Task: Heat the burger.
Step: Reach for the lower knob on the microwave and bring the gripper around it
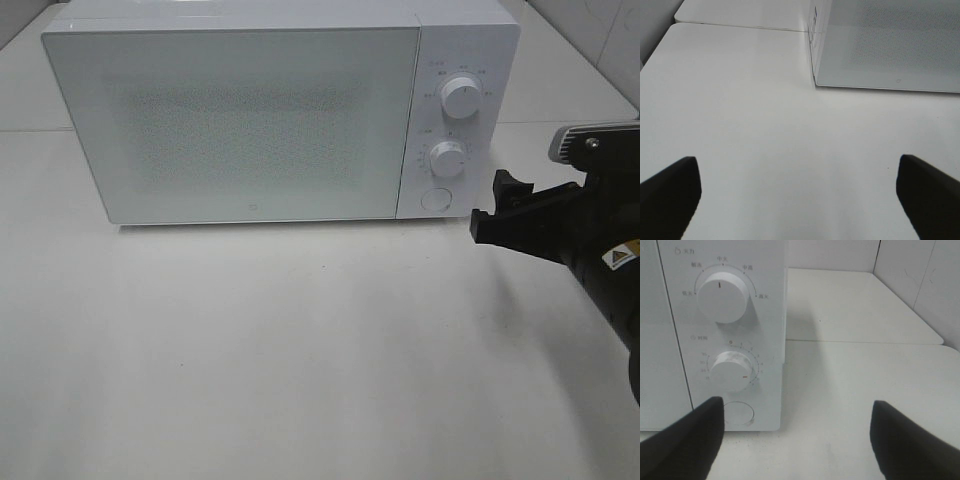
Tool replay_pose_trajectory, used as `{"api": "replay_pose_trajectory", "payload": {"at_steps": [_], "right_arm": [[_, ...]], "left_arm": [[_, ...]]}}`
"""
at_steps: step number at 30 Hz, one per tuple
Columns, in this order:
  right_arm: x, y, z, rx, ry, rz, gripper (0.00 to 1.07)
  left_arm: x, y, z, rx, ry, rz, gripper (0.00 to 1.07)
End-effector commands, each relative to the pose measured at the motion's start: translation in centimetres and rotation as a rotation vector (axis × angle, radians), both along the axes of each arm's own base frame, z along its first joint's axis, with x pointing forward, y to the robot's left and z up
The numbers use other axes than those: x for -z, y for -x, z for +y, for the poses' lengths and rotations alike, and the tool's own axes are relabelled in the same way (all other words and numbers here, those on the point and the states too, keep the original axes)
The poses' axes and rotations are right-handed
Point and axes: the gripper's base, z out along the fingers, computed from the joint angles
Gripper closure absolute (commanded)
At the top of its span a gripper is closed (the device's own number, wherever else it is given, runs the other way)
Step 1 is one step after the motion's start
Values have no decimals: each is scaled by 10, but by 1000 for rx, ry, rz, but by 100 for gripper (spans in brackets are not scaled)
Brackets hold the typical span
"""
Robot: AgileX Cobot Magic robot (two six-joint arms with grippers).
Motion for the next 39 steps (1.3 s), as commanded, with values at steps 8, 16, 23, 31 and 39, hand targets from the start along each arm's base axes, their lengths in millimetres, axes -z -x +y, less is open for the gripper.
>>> {"api": "replay_pose_trajectory", "payload": {"at_steps": [8, 16, 23, 31, 39], "right_arm": [[4, -23, 17, 0, 4, -55, 31], [12, -41, 31, -1, 2, -57, 31], [16, -57, 44, -19, -4, -71, 31], [17, -70, 54, -28, -19, -85, 31], [26, -82, 62, -31, -19, -54, 31]], "left_arm": [[1, 3, -1, 3, 9, -31, 8], [1, 3, -1, 3, 9, -31, 8], [1, 3, -1, 3, 9, -31, 8], [1, 3, -1, 3, 9, -31, 8], [1, 3, -1, 3, 9, -31, 8]]}}
